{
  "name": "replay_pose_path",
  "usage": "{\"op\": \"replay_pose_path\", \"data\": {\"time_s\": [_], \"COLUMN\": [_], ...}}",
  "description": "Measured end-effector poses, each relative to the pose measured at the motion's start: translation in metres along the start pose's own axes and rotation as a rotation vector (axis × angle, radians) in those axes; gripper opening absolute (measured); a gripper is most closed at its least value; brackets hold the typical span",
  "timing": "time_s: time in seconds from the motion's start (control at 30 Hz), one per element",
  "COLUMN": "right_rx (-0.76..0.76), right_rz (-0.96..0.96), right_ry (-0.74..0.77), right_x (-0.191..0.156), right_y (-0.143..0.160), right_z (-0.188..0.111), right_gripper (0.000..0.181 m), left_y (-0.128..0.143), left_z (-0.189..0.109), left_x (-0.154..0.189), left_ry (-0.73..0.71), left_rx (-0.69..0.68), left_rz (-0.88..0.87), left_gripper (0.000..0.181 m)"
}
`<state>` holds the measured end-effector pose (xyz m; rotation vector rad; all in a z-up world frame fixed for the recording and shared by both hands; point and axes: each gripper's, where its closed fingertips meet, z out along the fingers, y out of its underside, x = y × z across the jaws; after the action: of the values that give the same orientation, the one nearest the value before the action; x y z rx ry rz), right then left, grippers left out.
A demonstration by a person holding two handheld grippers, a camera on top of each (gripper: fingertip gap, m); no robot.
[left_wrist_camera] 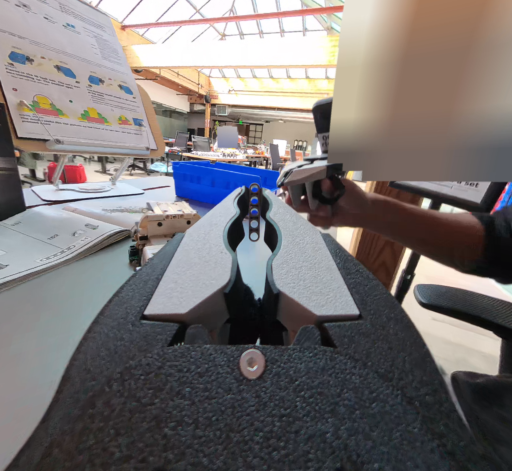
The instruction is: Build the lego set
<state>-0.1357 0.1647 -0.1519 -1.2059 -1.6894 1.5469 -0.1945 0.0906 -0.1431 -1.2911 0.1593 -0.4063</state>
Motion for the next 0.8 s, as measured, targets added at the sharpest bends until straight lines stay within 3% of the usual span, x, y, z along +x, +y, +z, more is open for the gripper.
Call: {"op": "replay_pose_path", "data": {"time_s": [0.07,0.13,0.27,0.37,0.43,0.53,0.67,0.73,0.8], "right_rx": [-0.034,-0.187,-0.694,-0.911,-0.828,-0.473,0.013,0.171,0.224], "right_rz": [0.028,0.019,-0.083,-0.206,-0.245,-0.302,-0.112,0.02,0.077], "right_ry": [-0.021,0.059,0.097,0.075,0.033,-0.054,-0.111,-0.146,-0.169], "right_x": [-0.01,0.006,0.021,0.025,0.018,-0.016,-0.045,-0.045,-0.044], "right_y": [0.015,0.04,0.094,0.111,0.098,0.043,-0.015,-0.028,-0.03], "right_z": [0.031,0.039,0.002,-0.022,-0.009,0.032,0.076,0.083,0.089], "right_gripper": [0.004,0.004,0.004,0.004,0.004,0.004,0.004,0.004,0.003], "left_y": [-0.003,-0.004,-0.002,0.0,0.001,-0.002,-0.011,-0.014,-0.019], "left_z": [-0.003,-0.004,-0.003,-0.001,-0.001,-0.002,-0.007,-0.009,-0.012], "left_x": [-0.005,-0.006,-0.003,-0.001,-0.001,-0.001,-0.001,0.002,0.004], "left_ry": [-0.003,-0.004,-0.003,0.0,0.0,0.014,0.07,0.115,0.157], "left_rx": [0.022,0.026,0.01,-0.005,-0.005,0.013,0.076,0.097,0.132], "left_rz": [-0.042,-0.054,-0.023,-0.013,-0.013,-0.037,-0.133,-0.179,-0.24], "left_gripper": [0.005,0.006,0.005,0.005,0.005,0.005,0.005,0.005,0.005]}}
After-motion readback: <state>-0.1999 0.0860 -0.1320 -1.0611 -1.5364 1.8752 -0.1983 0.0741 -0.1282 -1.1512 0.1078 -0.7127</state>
